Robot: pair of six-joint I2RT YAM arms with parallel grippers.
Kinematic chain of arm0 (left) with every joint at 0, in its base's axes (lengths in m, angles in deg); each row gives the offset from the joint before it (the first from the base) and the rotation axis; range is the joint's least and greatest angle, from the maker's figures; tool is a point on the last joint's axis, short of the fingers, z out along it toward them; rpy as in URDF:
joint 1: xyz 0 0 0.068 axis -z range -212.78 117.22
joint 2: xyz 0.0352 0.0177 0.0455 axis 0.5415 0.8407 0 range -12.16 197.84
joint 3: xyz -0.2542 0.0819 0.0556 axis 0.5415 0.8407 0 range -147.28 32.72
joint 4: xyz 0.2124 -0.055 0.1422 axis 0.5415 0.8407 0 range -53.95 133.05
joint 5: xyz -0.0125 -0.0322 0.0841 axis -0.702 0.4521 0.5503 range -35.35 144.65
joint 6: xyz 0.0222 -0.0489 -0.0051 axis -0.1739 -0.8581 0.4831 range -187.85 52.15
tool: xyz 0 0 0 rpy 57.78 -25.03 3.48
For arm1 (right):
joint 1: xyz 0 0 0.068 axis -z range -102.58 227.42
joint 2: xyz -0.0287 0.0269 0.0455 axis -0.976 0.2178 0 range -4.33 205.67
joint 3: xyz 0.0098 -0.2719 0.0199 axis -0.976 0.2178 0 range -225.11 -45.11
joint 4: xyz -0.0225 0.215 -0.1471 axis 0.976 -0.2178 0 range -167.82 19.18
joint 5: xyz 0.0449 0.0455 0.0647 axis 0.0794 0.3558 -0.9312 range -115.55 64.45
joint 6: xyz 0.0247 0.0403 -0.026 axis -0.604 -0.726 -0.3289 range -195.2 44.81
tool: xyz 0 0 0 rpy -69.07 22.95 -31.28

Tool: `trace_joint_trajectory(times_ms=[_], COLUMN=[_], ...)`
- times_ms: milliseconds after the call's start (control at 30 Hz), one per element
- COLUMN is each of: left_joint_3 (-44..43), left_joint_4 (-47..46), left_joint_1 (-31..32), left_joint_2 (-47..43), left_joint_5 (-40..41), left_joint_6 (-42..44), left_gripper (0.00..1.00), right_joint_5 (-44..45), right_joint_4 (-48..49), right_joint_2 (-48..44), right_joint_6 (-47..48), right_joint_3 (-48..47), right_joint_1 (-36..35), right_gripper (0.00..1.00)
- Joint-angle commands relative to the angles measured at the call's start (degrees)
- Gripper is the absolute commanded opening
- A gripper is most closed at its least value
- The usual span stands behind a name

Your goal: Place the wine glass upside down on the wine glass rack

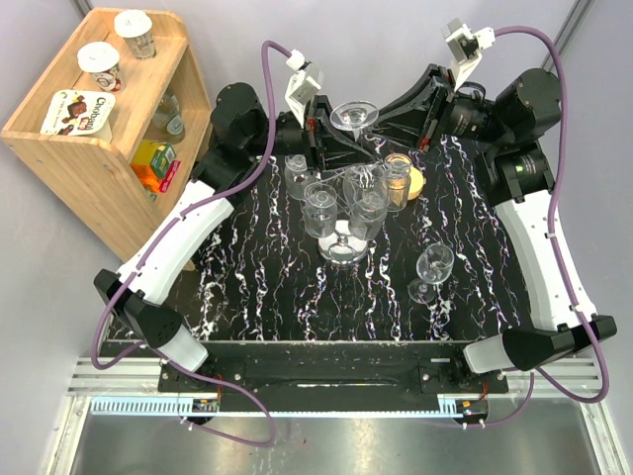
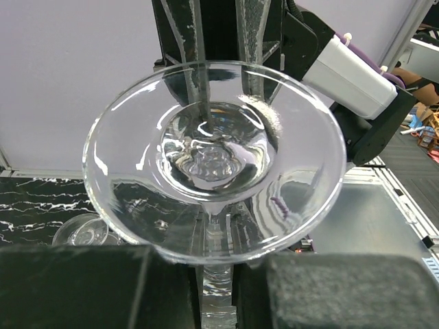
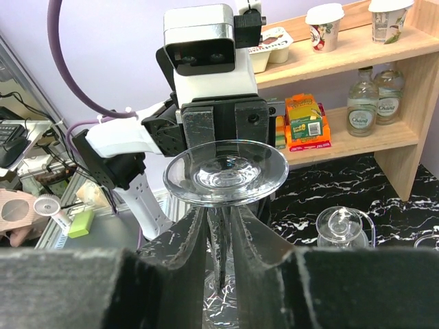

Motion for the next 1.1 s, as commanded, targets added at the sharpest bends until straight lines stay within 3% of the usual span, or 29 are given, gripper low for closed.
trace_joint_trajectory(times_ms=[0, 467, 600, 833, 1067], left_joint_3=[-1.0, -7.5, -7.9, -12.2, -17.9], left_joint_4=[2.1, 6.3, 7.4, 15.9, 21.5], left_joint_1=[0.6, -1.5, -2.4, -4.3, -10.6], left_joint_2=[-0.5, -0.9, -1.6, -1.7, -2.3], left_joint_5=[-3.3, -3.0, -2.9, -1.7, 0.0], left_joint_6=[-0.3, 0.4, 1.1, 7.9, 12.2], left_gripper=[0.00, 0.00, 0.00, 0.00, 0.00], right_joint_5=[3.9, 2.8, 3.0, 6.7, 9.4], right_joint_4=[6.8, 0.8, -3.0, -12.0, -16.6], right_joint_2=[-1.8, -3.9, -4.6, -5.5, -6.4], right_joint_6=[-1.5, 5.2, 8.0, 17.2, 22.0], right_joint_3=[-1.7, -0.2, 0.0, -2.3, -1.2], right_joint_1=[0.4, 0.4, 0.4, 0.3, 0.4], right_gripper=[0.27, 0.38, 0.51, 0.53, 0.54])
